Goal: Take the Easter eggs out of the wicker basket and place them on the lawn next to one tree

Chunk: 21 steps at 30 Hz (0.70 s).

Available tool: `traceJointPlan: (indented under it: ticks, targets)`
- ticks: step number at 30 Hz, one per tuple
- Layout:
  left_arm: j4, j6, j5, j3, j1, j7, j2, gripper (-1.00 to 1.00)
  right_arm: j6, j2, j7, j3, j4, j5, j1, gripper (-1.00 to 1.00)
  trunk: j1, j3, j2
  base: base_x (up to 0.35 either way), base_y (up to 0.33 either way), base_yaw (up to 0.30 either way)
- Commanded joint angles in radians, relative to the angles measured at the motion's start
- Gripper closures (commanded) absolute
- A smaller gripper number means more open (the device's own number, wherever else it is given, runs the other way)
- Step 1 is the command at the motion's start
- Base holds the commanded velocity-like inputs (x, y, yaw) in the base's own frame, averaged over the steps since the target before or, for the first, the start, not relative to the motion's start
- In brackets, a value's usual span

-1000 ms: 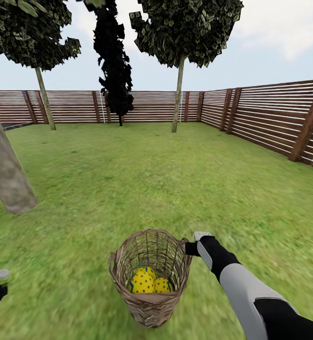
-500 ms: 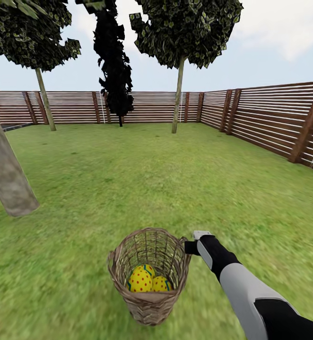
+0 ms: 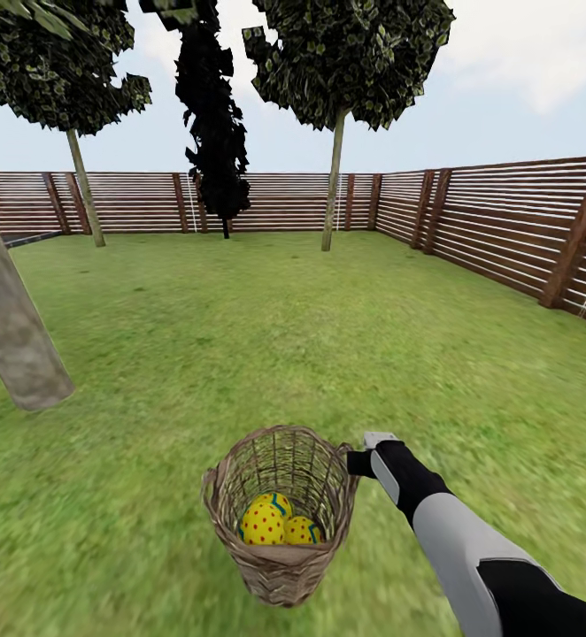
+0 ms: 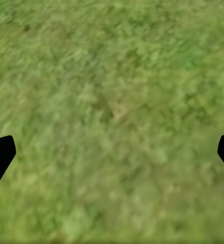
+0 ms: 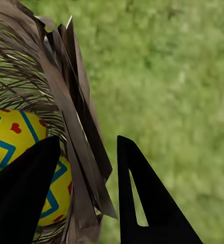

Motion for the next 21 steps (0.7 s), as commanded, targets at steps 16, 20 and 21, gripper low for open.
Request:
traceJointPlan:
  ticks: [16,20,21]
  targets:
    - [-0.031,0.009,0.009,0.0,0.0,0.011,-0.004,-1.0,0.004,0.0,-0.005,-0.006,-0.001,-0.014,0.0,1.0,-0.062,0.049,0.112,0.0,0.0,0.0]
    - [-0.036,0.009,0.009,0.0,0.0,0.011,-0.005,-1.0,0.003,-0.001,-0.005,-0.007,-0.001,-0.014,0.0,1.0,-0.077,0.062,0.14,0.0,0.0,0.0]
    - [-0.037,0.01,0.009,0.0,0.0,0.011,-0.005,-1.0,0.004,-0.001,-0.005,-0.007,-0.001,-0.014,0.0,1.0,-0.081,0.065,0.147,0.0,0.0,0.0]
